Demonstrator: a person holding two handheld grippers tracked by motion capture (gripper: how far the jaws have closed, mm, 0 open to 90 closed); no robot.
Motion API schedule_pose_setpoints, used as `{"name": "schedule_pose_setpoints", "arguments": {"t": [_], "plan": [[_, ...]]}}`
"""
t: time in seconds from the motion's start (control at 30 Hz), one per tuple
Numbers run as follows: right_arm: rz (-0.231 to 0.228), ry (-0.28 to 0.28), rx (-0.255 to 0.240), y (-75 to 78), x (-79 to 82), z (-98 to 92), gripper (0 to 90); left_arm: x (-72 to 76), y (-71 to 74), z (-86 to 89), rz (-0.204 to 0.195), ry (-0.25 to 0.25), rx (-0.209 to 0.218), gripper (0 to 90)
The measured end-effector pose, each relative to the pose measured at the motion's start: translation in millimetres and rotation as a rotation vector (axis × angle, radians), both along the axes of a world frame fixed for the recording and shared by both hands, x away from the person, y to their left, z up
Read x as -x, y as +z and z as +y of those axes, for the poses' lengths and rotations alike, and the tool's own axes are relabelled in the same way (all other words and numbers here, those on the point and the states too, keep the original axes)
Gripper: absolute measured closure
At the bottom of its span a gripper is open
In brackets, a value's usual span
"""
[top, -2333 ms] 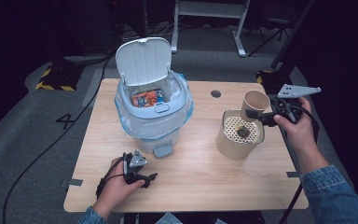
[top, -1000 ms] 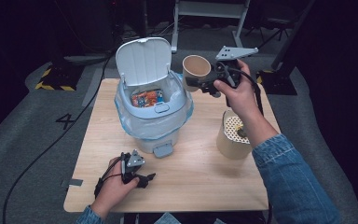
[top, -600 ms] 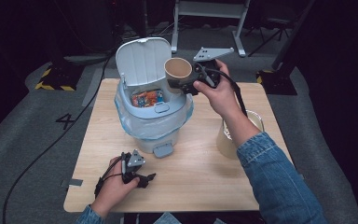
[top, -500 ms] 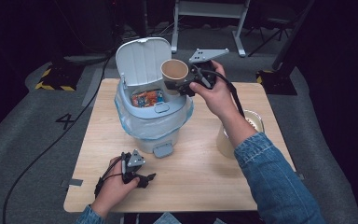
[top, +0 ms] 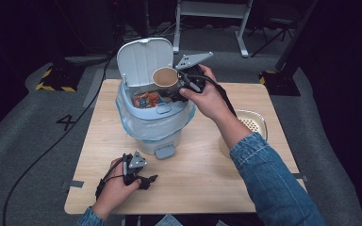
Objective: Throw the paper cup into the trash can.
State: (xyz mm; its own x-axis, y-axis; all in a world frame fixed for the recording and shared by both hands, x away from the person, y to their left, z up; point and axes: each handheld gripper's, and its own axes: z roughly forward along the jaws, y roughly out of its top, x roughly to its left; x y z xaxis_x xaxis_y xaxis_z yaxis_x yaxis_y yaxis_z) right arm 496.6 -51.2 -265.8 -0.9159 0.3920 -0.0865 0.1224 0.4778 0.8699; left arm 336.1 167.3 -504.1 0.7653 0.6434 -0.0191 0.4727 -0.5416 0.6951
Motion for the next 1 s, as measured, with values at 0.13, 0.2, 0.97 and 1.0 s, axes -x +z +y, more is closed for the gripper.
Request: {"name": "schedule_pose_setpoints", "arguments": {"t": [0.13, 0.2, 0.97, 1.0], "plan": [[-0.036, -0.006, 0.004, -4.4, 1.8, 6.6, 17.2, 0.0, 0.0, 0.1, -0.001, -0.001, -0.001, 18.2], [-0.019, 0.006, 0.0, -4.7, 2.6, 7.9, 15.1, 0.0, 0.0, 0.0, 0.0, 0.0, 0.0, 18.2], [-0.057, -0.031, -0.067, 39.4, 30.9, -70.7, 16.2, 0.0, 0.0, 0.2, 0.0, 0.002, 0.0, 18.1], [-0.06, -0.032, -0.066, 40.8, 32.8, -76.4, 16.2, 0.1, 0.0, 0.3, 0.0, 0.002, -0.001, 18.1]]}}
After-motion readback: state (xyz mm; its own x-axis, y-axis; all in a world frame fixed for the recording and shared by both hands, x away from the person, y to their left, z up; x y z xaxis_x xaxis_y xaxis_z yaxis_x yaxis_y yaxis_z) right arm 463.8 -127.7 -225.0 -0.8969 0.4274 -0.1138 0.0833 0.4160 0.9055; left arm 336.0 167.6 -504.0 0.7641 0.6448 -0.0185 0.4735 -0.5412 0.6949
